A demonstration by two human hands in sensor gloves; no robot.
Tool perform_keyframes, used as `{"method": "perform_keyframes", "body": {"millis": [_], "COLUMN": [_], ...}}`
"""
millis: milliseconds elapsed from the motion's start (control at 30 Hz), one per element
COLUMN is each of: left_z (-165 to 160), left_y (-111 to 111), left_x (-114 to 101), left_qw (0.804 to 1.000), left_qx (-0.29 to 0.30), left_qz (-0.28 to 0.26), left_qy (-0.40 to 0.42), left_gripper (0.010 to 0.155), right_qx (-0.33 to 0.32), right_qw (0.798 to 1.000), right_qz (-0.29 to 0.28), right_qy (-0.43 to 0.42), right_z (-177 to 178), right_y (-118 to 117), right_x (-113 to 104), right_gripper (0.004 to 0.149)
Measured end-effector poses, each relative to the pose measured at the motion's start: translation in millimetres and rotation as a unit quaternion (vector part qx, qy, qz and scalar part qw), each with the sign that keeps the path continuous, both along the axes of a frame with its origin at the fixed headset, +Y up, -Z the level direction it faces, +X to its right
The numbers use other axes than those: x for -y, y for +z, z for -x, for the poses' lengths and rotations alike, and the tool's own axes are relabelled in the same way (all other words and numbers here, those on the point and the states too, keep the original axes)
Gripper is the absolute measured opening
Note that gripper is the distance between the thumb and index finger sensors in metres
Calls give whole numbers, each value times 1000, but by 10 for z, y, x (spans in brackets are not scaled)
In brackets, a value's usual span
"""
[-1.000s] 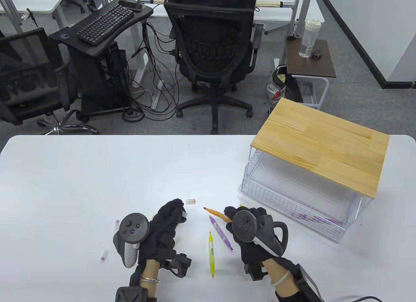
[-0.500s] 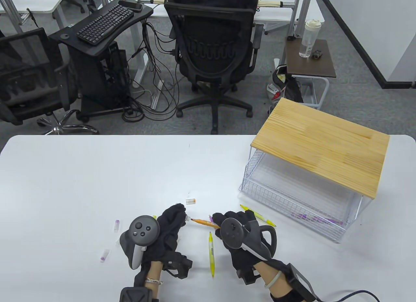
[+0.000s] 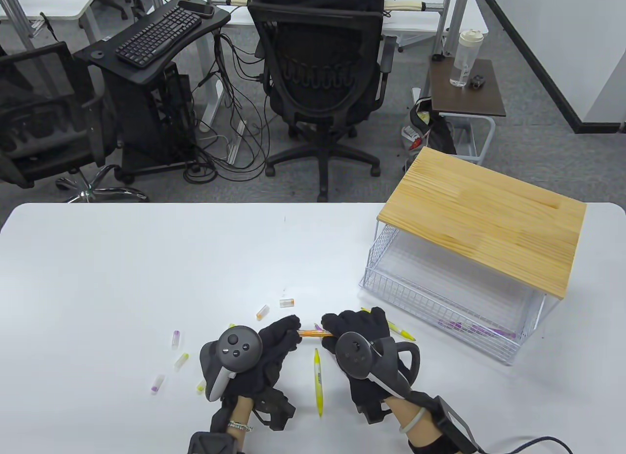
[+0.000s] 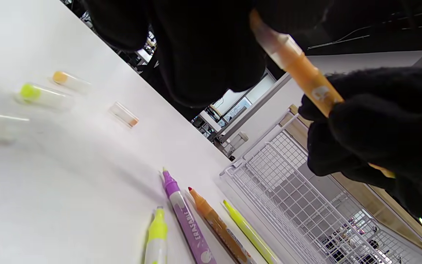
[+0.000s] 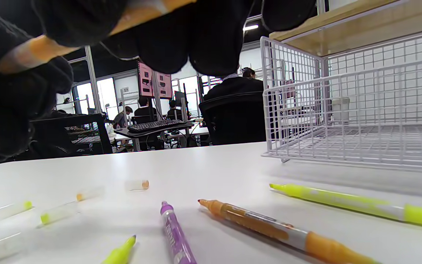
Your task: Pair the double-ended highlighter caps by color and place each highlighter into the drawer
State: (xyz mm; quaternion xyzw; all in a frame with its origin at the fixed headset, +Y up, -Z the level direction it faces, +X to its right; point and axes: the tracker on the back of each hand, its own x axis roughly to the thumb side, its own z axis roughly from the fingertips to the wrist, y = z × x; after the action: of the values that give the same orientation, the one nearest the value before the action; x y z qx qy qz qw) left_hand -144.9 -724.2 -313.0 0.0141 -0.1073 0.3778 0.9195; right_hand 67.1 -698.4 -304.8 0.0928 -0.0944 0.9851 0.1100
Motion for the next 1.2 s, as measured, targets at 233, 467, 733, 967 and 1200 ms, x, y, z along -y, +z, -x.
{"method": "perform_keyframes", "body": {"millis": [233, 467, 733, 967, 1200], "left_z": [-129, -233, -310, -300, -38], "left_y": [131, 260, 283, 289, 157], "left_x": [-106, -230, -264, -285, -228], "left_qw": [992, 972, 973, 973, 951], "left_qx": [-18, -27, -30, -8, -62], "left_qz": [-102, -176, -174, -166, -103], "left_qy": [-69, -151, -151, -162, -285], "left_gripper": [46, 46, 46, 58, 59], "right_qx": [-17, -57, -45, -2, -5], "right_qw": [999, 988, 995, 1000, 995], "right_qz": [24, 108, 73, -17, 29], "right_qy": [-25, -90, -52, 22, -90], "right_z": [-8, -68, -3, 120, -135], "right_y": [7, -56, -23, 83, -4], "right_x": [-14, 3, 21, 35, -118], "right_gripper": [45, 46, 50, 47, 47]}}
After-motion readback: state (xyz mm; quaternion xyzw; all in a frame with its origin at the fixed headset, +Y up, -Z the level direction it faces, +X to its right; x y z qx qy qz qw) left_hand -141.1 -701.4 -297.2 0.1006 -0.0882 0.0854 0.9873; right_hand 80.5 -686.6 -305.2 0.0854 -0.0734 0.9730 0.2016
